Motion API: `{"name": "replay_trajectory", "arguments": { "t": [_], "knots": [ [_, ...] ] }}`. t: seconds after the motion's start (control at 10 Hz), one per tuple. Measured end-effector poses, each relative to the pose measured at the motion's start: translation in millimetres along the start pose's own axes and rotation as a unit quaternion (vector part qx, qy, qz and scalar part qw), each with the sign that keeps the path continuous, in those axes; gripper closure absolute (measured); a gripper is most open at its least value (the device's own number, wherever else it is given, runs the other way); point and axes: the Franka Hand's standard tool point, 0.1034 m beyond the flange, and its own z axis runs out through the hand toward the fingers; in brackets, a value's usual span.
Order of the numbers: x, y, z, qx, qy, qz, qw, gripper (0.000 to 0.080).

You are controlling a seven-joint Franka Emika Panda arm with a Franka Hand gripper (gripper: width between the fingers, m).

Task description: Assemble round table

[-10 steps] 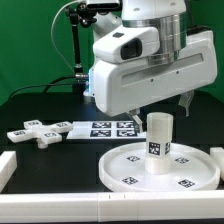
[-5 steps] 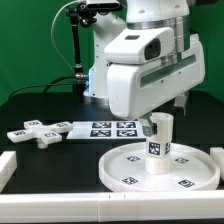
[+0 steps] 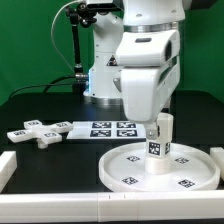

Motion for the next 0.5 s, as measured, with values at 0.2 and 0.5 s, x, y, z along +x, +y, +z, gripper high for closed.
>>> {"name": "replay_trajectory", "arguments": {
  "t": [0.2,0.5],
  "knots": [
    [-0.3,2.5,-1.7,-0.006,-0.013,-0.086,0.996,0.0151],
    [0.7,3.0,-1.5,-0.008,-0.032,-0.212,0.977,0.0151]
  ]
}}
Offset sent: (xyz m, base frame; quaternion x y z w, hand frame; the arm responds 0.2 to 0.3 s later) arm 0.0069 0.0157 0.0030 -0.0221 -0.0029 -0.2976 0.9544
